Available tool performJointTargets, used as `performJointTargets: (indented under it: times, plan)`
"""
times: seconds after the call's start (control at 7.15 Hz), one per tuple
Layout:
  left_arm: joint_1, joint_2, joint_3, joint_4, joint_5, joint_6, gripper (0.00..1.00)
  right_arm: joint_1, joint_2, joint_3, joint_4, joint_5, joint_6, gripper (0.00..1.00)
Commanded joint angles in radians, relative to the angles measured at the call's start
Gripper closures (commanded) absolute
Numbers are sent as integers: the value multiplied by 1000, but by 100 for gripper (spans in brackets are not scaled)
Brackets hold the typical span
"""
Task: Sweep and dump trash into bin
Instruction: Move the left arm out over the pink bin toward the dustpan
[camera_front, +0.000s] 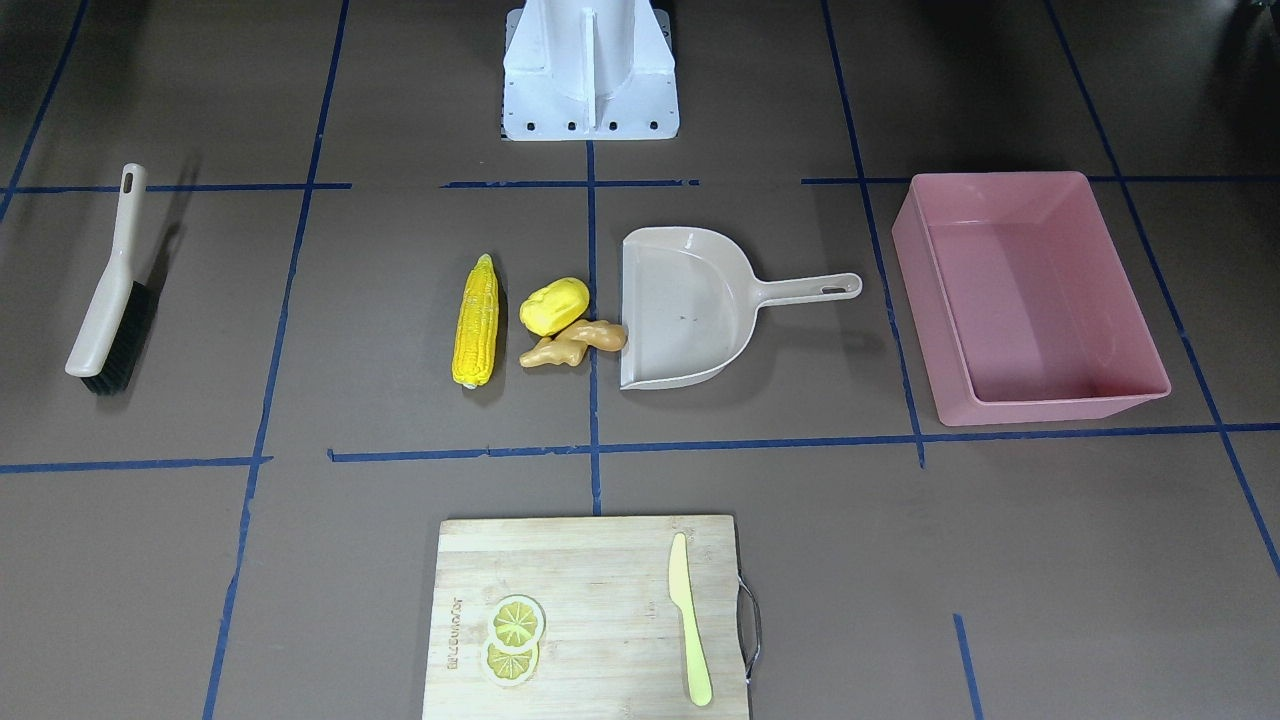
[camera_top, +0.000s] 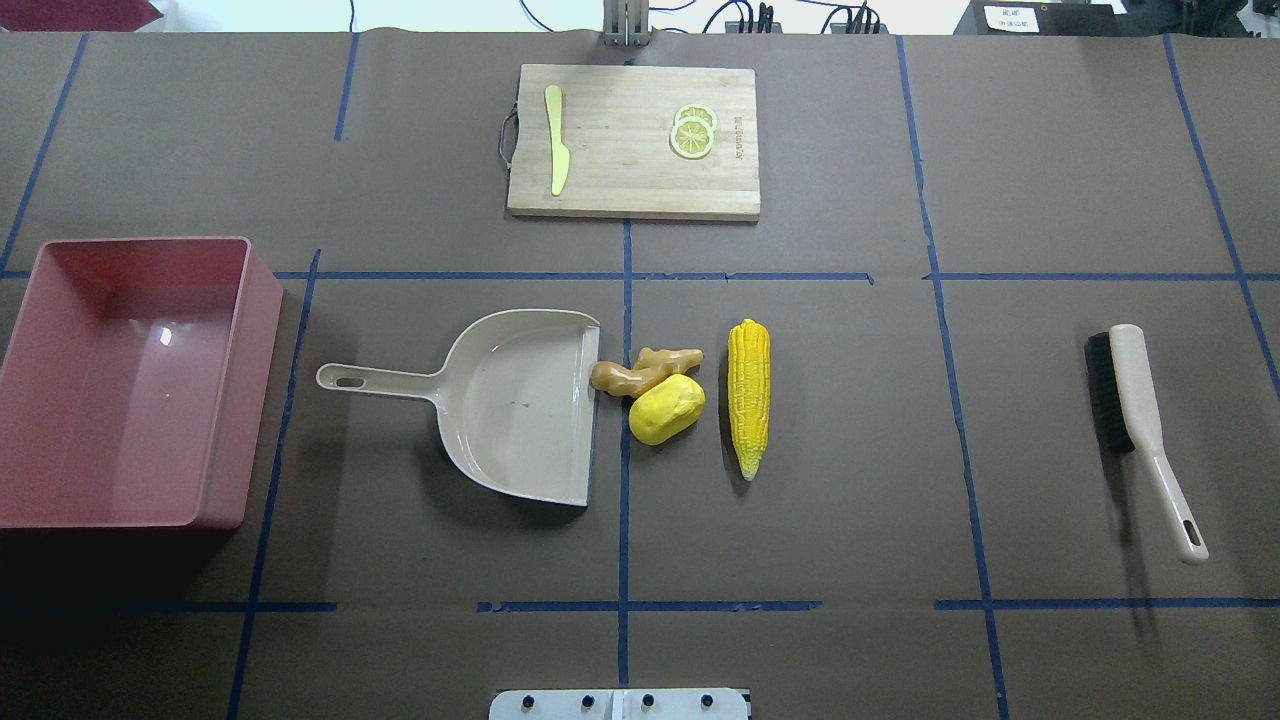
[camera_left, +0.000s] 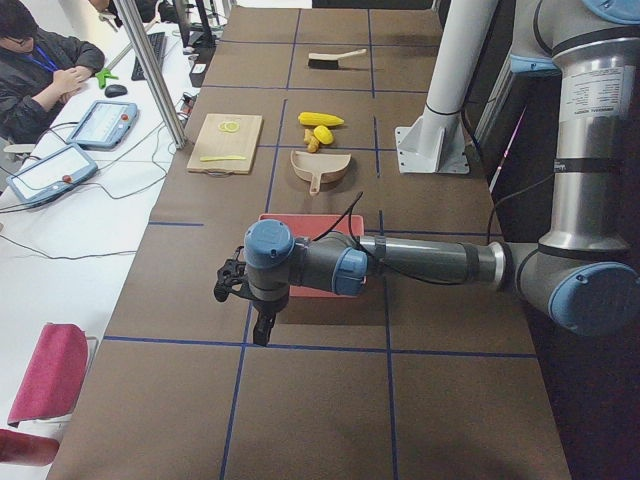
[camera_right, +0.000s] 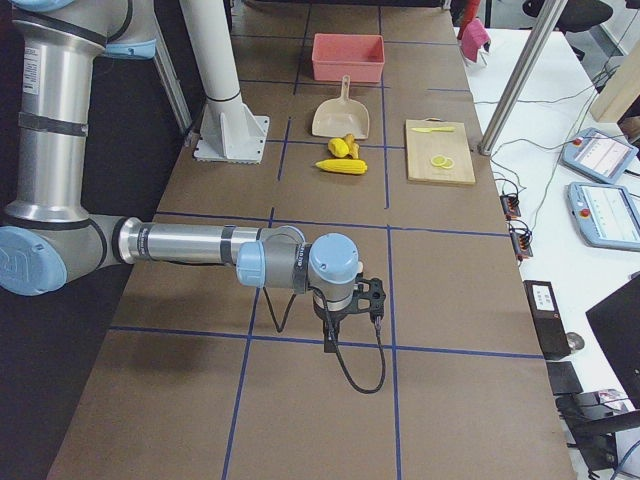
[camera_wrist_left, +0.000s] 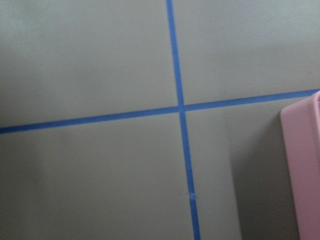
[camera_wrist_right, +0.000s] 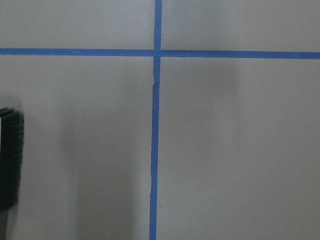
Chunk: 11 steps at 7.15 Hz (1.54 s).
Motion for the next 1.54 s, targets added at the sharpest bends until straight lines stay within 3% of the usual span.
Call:
performJointTargets:
  times: [0.0, 0.42, 1.12, 1.4]
  plan:
    - [35, -2, -89, -20, -4, -5, 0, 0, 1, 1, 3, 2, 21, 0]
    - [152, -9, -301, -8, 3, -8, 0, -5, 9, 4, 5, 5, 62, 0]
    - [341, -137, -339, -5, 31, 16, 0, -17, 35, -1, 48, 4, 64, 0]
    - [464, -214, -369, 67, 31, 20, 0, -31, 35, -4, 49, 4, 61, 0]
